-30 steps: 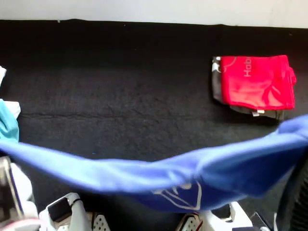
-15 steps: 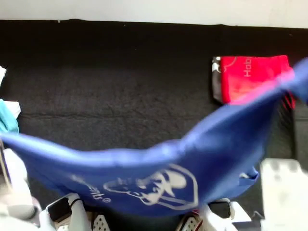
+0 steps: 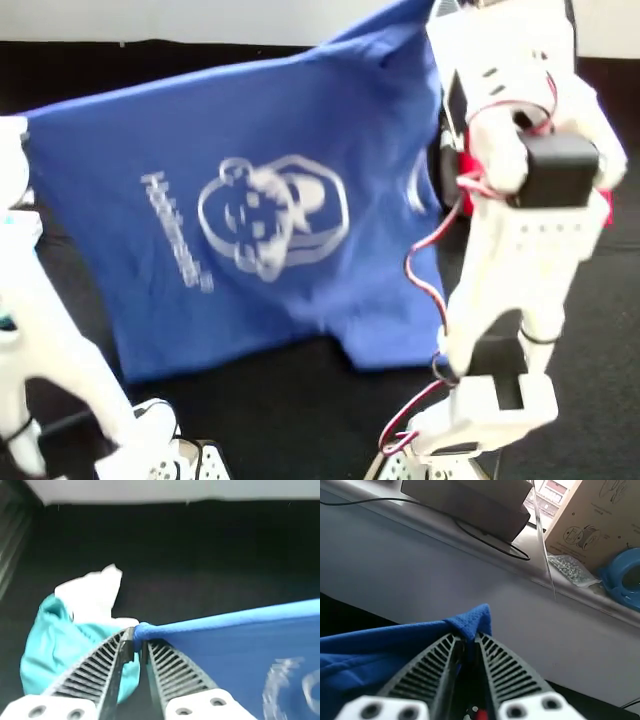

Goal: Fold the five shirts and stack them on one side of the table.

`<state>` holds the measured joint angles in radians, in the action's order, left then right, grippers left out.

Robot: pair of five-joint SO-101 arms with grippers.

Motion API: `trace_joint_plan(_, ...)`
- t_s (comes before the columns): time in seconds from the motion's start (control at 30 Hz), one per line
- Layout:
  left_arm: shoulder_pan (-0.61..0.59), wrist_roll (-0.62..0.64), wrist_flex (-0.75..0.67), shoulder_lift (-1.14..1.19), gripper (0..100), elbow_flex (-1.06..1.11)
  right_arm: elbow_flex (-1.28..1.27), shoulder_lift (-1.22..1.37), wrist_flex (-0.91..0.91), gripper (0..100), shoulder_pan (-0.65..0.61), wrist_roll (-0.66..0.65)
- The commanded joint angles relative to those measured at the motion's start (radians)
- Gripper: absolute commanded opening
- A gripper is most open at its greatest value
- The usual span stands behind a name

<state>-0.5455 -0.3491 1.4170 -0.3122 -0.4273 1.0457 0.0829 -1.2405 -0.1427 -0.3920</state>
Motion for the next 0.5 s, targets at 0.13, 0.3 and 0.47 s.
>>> trace_joint_plan(0.13, 0.077, 0.002, 0.011, 0.254, 1, -0.214, -0.005, 0.088, 0.044, 0.5, 0.016, -0.005)
trace_joint_plan(0.3, 0.094, 0.002, 0.026, 0.383, 1, -0.214, -0.005, 0.203, -0.09, 0.5, 0.012, -0.003)
trace_joint_plan(0.47, 0.094, 0.002, 0.075, 0.518, 1, -0.214, -0.005, 0.335, -0.219, 0.5, 0.01, -0.003)
